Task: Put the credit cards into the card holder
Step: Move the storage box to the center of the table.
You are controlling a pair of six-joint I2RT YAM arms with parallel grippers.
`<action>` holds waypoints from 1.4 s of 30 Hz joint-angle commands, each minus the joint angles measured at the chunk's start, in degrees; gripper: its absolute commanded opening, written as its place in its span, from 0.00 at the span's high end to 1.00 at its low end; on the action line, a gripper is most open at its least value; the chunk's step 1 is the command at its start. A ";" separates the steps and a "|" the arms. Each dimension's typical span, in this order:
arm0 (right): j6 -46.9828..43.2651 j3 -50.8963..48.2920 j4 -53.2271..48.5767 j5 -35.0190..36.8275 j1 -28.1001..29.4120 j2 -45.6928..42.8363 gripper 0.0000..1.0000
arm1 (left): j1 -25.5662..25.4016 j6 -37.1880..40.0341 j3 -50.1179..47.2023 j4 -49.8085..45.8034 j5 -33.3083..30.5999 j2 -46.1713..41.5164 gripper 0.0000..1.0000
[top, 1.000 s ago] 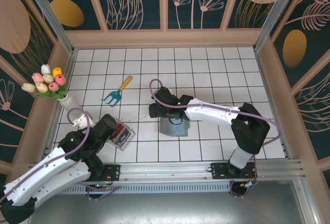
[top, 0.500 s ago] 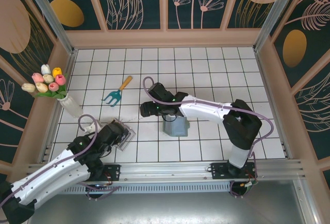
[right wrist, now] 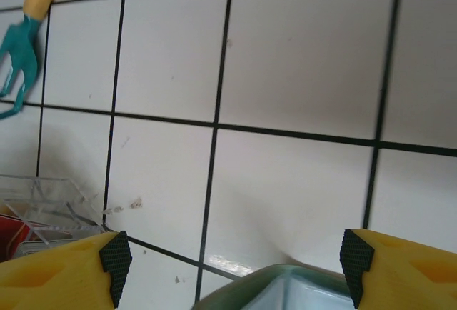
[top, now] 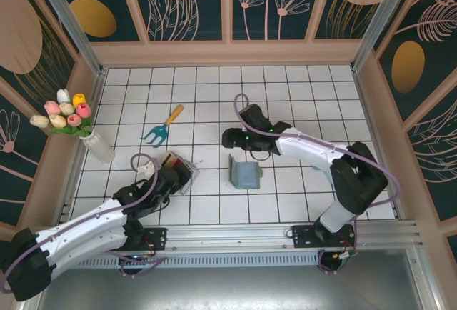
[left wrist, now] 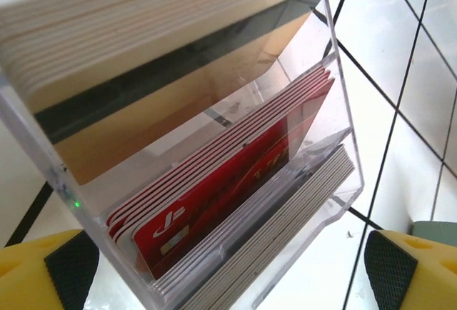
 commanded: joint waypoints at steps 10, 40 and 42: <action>-0.73 -5.06 4.15 -6.57 -5.53 -4.33 0.19 | 7.40 14.48 6.64 14.39 5.22 15.52 0.02; -3.52 -6.23 16.93 -24.28 -23.43 5.12 0.38 | 11.44 32.69 44.04 23.39 21.21 55.79 0.02; -3.61 -2.28 16.62 -25.60 -23.63 8.59 0.40 | 12.62 30.36 42.19 25.71 21.54 54.49 0.02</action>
